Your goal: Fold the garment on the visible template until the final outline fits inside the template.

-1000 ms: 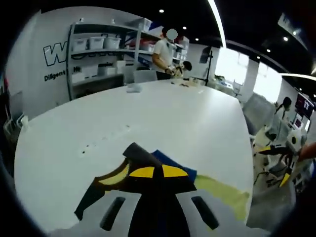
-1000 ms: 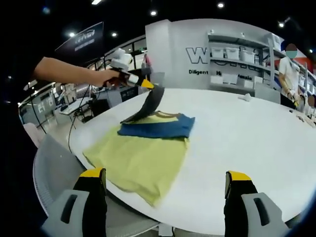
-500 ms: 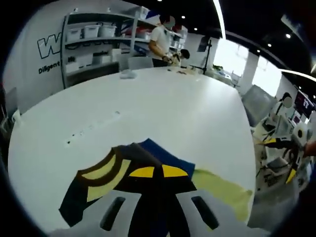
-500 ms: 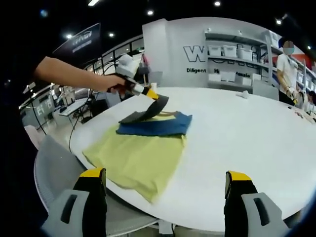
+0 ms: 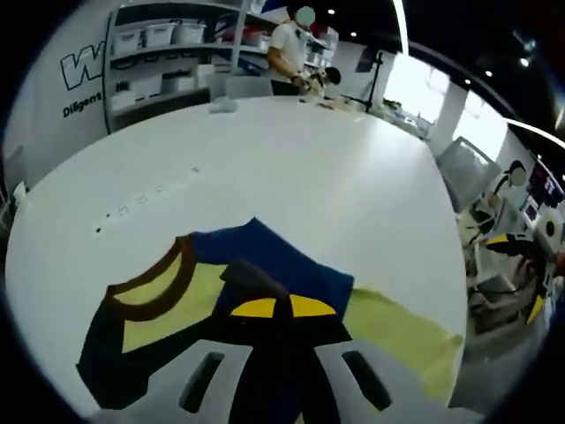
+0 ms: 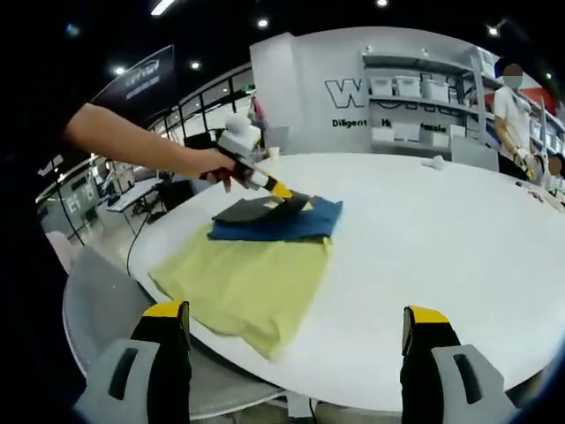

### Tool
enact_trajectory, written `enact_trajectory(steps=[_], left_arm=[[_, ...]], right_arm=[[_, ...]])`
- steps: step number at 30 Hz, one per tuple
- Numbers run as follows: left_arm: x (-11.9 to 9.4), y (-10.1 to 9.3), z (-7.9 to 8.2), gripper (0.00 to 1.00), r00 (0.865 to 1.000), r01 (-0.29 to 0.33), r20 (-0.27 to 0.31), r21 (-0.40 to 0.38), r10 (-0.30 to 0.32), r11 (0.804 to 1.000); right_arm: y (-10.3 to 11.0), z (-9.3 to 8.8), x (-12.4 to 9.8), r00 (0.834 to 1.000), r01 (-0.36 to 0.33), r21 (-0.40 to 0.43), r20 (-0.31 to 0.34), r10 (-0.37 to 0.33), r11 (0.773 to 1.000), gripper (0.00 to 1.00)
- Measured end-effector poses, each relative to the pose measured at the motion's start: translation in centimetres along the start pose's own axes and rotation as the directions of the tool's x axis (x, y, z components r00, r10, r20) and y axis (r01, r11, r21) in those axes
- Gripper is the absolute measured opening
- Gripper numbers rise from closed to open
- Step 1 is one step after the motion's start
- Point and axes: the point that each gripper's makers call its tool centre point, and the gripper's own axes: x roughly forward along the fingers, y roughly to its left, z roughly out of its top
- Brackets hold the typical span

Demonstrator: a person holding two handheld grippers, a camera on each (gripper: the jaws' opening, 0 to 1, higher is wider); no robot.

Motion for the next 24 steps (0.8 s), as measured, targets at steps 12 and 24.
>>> enact_trajectory(steps=[12,24], left_arm=[[2.8,-1.7,-1.6,0.03,0.998,0.021,-0.061,0.020,-0.020,1.000],[4.2,-3.2,-1.0,0.02,0.996,0.094,-0.017,0.059,-0.093,0.994]], right_arm=[[-1.3,-0.9,-0.3,1.000,-0.003,0.015,-0.026,0.003,1.000,0.99],[-1.3,-1.3,-0.4,0.999,-0.008,0.025,-0.031,0.009,1.000,0.99]])
